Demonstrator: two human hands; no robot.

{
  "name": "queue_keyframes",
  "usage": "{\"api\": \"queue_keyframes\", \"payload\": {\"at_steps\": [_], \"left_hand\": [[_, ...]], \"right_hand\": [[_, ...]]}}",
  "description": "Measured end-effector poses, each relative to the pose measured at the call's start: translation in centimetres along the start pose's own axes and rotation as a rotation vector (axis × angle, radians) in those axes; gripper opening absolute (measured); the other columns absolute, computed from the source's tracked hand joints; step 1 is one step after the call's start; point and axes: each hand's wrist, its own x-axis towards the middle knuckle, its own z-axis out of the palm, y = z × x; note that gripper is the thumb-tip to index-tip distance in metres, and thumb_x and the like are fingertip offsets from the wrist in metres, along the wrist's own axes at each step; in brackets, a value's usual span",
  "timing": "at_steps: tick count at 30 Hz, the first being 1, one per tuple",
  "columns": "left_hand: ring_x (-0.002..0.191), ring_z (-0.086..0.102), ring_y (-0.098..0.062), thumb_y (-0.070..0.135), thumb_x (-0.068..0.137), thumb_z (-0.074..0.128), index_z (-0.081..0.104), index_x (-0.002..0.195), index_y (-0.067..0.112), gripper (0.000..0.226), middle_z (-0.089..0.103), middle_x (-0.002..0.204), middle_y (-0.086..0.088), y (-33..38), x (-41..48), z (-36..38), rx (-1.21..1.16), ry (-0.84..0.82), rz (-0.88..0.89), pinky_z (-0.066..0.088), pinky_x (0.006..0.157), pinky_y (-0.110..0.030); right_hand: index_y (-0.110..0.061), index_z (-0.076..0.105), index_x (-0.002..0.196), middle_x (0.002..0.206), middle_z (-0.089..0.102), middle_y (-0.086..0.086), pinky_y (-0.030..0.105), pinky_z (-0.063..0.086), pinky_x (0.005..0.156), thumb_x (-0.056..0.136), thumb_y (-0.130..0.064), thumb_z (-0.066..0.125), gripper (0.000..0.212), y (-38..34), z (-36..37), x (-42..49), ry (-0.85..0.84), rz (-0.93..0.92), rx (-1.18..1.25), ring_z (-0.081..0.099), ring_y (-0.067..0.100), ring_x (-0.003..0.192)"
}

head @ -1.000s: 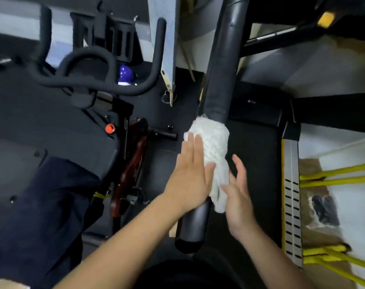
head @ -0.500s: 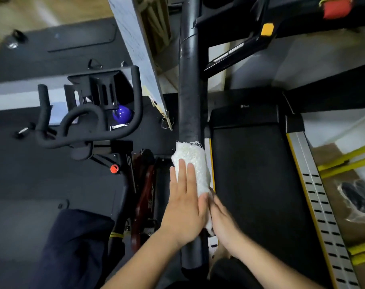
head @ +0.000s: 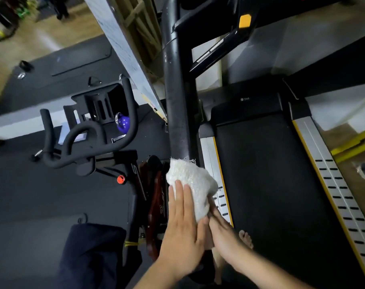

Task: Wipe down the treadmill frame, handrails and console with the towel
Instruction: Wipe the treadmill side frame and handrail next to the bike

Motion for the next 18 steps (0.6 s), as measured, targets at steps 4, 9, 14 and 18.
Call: {"api": "queue_keyframes", "payload": {"at_steps": [4,9,14,18], "left_hand": [[0.139,-0.044,-0.015,0.061,0.088,0.011,-0.041,0.137,0.021,0.081,-0.054,0.144,0.01,0.3,2.7,-1.6,0.005,-0.102,-0.124,-0.023,0.115,-0.024],[0.142,-0.039,-0.029,0.051,0.093,0.012,-0.031,0.143,0.009,0.077,-0.04,0.153,-0.016,0.8,3.7,-1.3,0.141,-0.077,-0.112,-0.014,0.12,-0.044],[0.14,-0.037,-0.001,0.066,0.091,0.01,-0.028,0.145,0.023,0.079,-0.038,0.155,0.006,1.2,0.0,-1.8,-0.078,-0.113,-0.161,-0.015,0.12,-0.026],[0.151,0.008,-0.003,0.063,0.094,0.028,0.01,0.158,0.024,0.077,0.016,0.164,0.007,-0.2,0.5,-3.0,-0.375,-0.16,-0.287,0.013,0.124,-0.034]], "right_hand": [[-0.03,0.046,0.137,0.132,0.057,-0.006,0.009,0.037,0.087,0.104,-0.022,0.023,0.04,-0.6,0.0,3.5,0.03,-0.04,0.133,0.053,0.006,0.114],[-0.027,0.051,0.081,0.081,0.056,-0.005,0.014,0.046,0.063,0.095,-0.013,0.028,0.031,-0.7,0.1,5.3,-0.007,-0.071,0.401,0.055,0.002,0.069],[-0.039,0.017,0.152,0.156,0.019,-0.02,0.02,0.011,0.115,0.102,-0.051,0.022,0.052,-0.6,1.8,2.4,0.089,-0.093,0.262,0.023,-0.001,0.14],[-0.04,0.003,0.153,0.161,0.006,-0.016,0.03,0.009,0.118,0.098,-0.06,0.019,0.061,-1.0,2.6,2.7,0.141,-0.137,0.06,0.016,0.012,0.147]]}}
